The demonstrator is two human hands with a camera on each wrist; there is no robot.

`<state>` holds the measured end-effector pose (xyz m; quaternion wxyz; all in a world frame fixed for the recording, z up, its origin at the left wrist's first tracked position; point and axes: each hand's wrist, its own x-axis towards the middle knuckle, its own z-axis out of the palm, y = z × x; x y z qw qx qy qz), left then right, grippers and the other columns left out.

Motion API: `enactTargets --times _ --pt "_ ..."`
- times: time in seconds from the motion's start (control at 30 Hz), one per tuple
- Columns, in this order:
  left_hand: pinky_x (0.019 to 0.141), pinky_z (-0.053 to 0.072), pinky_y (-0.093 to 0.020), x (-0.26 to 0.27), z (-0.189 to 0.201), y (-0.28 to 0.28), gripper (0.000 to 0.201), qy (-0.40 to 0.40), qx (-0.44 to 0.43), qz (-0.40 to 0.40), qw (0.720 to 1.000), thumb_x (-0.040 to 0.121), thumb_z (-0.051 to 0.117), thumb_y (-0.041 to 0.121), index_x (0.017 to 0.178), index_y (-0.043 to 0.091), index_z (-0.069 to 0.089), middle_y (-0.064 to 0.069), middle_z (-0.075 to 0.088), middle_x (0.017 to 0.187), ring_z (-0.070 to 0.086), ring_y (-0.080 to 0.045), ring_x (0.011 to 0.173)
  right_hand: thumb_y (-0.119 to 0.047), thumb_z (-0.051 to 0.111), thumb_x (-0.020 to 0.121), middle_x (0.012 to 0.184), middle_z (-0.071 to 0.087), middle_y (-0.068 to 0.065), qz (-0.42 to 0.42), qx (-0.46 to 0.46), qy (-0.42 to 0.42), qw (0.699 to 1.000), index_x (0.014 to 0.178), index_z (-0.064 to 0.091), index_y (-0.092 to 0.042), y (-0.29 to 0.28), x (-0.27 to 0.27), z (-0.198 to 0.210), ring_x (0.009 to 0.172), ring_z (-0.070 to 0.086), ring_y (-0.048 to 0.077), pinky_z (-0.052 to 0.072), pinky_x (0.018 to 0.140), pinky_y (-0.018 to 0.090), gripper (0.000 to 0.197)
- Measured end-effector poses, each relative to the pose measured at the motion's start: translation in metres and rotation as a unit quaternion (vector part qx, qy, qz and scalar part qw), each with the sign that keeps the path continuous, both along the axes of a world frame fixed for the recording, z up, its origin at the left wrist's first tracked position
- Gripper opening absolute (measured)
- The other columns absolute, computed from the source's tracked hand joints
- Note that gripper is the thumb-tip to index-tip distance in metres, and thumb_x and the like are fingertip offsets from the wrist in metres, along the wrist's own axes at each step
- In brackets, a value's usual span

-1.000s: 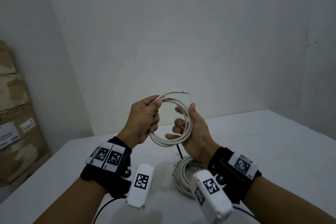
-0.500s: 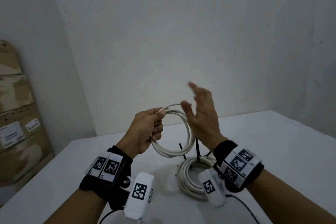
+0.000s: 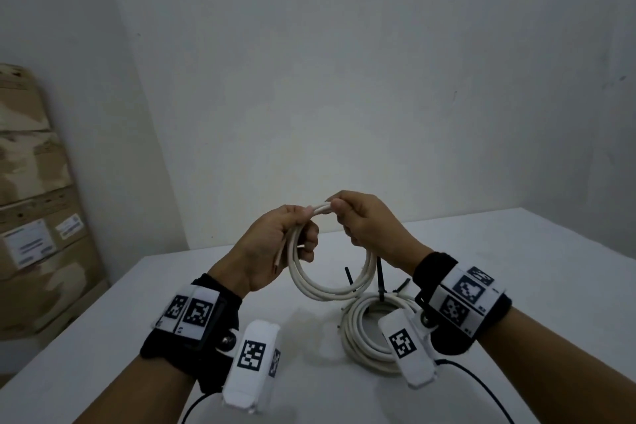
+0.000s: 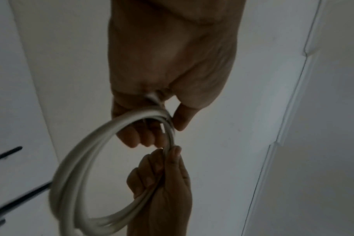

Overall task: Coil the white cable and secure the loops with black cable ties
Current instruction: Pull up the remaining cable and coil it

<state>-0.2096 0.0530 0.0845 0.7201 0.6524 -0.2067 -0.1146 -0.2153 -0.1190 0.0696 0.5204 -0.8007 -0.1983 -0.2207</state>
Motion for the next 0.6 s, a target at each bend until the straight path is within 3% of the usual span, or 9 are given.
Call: enactTargets --times 0.1,0.2,0.3,0.4,0.43,0.5,0.6 --pt "0.065 0.057 -0.037 -0.001 -0.007 0.006 0.022 -0.084 0.077 0.089 0.989 0.098 0.051 0.024 0.097 0.003 0.056 -0.013 0.069 0.078 0.065 -0.023 0.070 -0.018 0.043 0.100 0.059 0.041 -0.006 -0.037 -0.009 -0.025 0.999 0.079 0.056 -0.025 -0.004 0.003 -0.002 0.051 0.037 0.010 0.031 0.053 0.025 0.027" --pt "0.067 0.057 -0.034 -0.004 -0.022 0.010 0.021 -0.147 0.063 0.117 0.980 0.097 0.051 0.021 0.101 0.003 0.061 -0.012 0.072 0.082 0.070 -0.024 0.075 -0.019 0.044 0.100 0.059 0.043 -0.007 -0.055 0.004 -0.034 0.998 0.084 0.058 -0.017 -0.004 0.006 -0.001 0.049 0.038 0.006 0.031 0.053 0.024 0.021" --pt "0.071 0.059 -0.035 -0.004 -0.032 0.010 0.020 -0.132 0.016 0.116 0.984 0.097 0.049 0.016 0.105 0.003 0.062 -0.015 0.073 0.087 0.071 -0.029 0.079 -0.020 0.045 0.100 0.056 0.042 -0.011 -0.077 -0.009 -0.050 0.996 0.095 0.062 -0.008 0.003 0.006 -0.002 0.043 0.044 0.002 0.036 0.052 0.023 0.022" --pt "0.077 0.059 -0.039 -0.002 -0.038 0.006 0.017 -0.106 -0.023 0.133 0.985 0.098 0.049 0.013 0.110 0.009 0.059 -0.016 0.074 0.087 0.072 -0.032 0.080 -0.023 0.043 0.100 0.057 0.043 -0.008 -0.072 -0.015 -0.027 0.997 0.103 0.062 -0.008 0.007 0.005 -0.006 0.039 0.044 0.007 0.049 0.045 0.034 0.024" --pt "0.078 0.059 -0.039 -0.001 -0.039 0.005 0.017 -0.093 -0.035 0.134 0.986 0.098 0.049 0.012 0.113 0.011 0.057 -0.016 0.074 0.088 0.072 -0.032 0.081 -0.024 0.043 0.101 0.057 0.043 -0.008 -0.076 -0.024 -0.024 0.997 0.105 0.062 -0.009 0.007 0.005 -0.008 0.040 0.044 0.008 0.050 0.045 0.033 0.025" --pt "0.084 0.057 -0.039 -0.001 -0.040 0.005 0.021 -0.072 -0.046 0.121 0.989 0.098 0.049 0.009 0.118 0.013 0.053 -0.014 0.075 0.093 0.072 -0.030 0.088 -0.023 0.042 0.101 0.060 0.045 -0.009 -0.107 -0.053 -0.040 0.992 0.105 0.062 -0.008 0.005 0.004 -0.011 0.044 0.044 0.006 0.042 0.045 0.016 0.026" --pt "0.092 0.053 -0.037 -0.004 -0.040 0.004 0.028 -0.071 -0.019 0.082 0.994 0.095 0.051 -0.001 0.119 0.012 0.052 -0.011 0.073 0.105 0.071 -0.023 0.098 -0.022 0.042 0.100 0.061 0.046 -0.011 -0.139 -0.051 -0.065 0.987 0.101 0.062 -0.006 0.003 0.005 -0.013 0.048 0.047 0.002 0.037 0.047 0.012 0.025"
